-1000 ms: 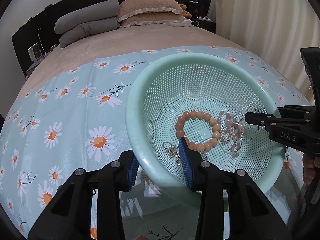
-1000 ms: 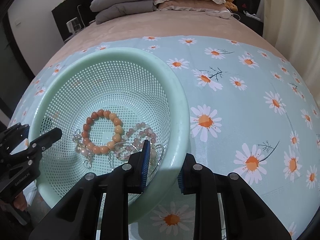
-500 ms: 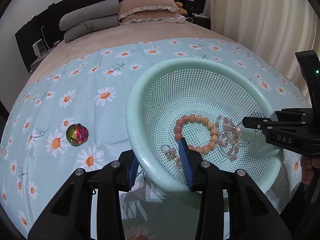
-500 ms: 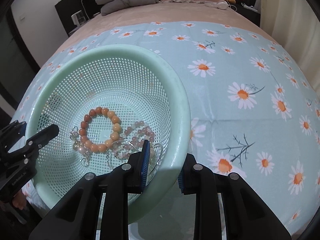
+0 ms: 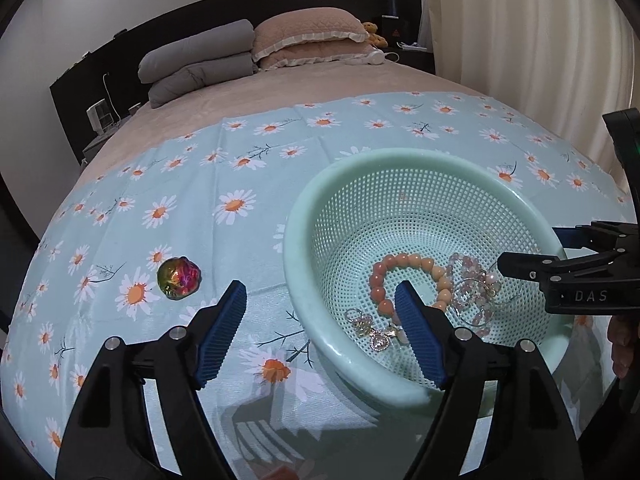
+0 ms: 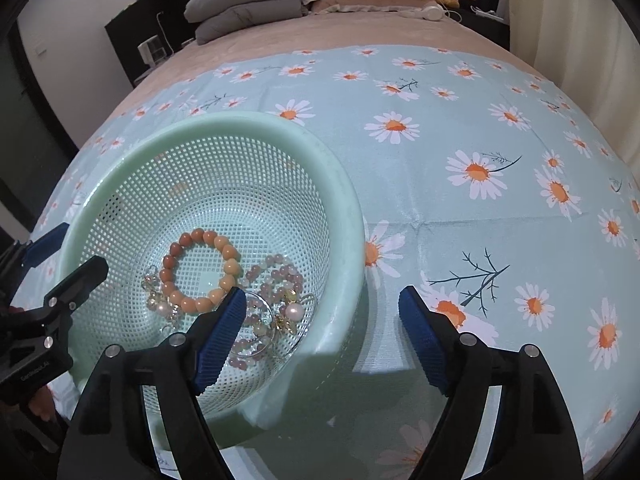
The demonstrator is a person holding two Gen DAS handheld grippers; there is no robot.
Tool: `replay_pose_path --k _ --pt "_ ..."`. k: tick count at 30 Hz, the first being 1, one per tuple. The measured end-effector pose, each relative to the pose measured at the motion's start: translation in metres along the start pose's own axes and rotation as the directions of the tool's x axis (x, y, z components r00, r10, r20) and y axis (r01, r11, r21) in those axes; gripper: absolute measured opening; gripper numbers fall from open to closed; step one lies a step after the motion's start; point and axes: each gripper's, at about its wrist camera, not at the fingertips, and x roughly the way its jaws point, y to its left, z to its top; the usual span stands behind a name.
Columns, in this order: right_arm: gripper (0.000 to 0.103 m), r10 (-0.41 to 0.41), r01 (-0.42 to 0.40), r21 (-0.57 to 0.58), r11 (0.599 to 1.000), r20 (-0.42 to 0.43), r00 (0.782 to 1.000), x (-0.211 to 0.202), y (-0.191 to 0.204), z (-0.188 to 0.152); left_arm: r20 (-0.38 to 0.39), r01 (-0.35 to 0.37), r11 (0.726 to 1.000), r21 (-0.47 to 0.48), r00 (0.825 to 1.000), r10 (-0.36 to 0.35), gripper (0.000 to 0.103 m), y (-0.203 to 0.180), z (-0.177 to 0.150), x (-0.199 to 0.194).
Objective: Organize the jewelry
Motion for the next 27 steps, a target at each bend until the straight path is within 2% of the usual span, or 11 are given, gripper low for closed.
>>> replay_pose_path --k 2,7,12,17,27 --pt "0.08 -0.014 0.014 -0.003 1.0 0.022 1.0 -0.01 0.0 0.0 0.013 -0.021 1.0 -0.019 1.0 0.021 0.079 0.006 0.003 -0.007" --pt "0.085 -0.031 0.033 -0.027 0.999 0.081 0.996 -0.039 0.003 -0.006 0.056 -0.041 0.998 -0.052 0.997 0.044 0.093 0.011 0.001 -0.035" --pt "0.086 -0.052 0.06 -0.065 0.996 0.117 0.992 -0.06 0.013 -0.02 0.066 -0.052 0.998 -0.045 0.996 0.055 0.096 0.001 -0.01 -0.058" --pt "0.087 -0.065 0.085 -0.1 0.991 0.19 0.98 -0.089 0.022 -0.041 0.085 -0.042 0.998 -0.044 0.995 0.045 0.097 -0.012 -0.024 -0.087" --pt "0.087 -0.023 0.05 -0.089 0.995 0.28 0.96 -0.14 0.026 -0.086 0.141 -0.055 0.996 -0.076 0.988 0.065 0.097 -0.033 -0.052 -0.139"
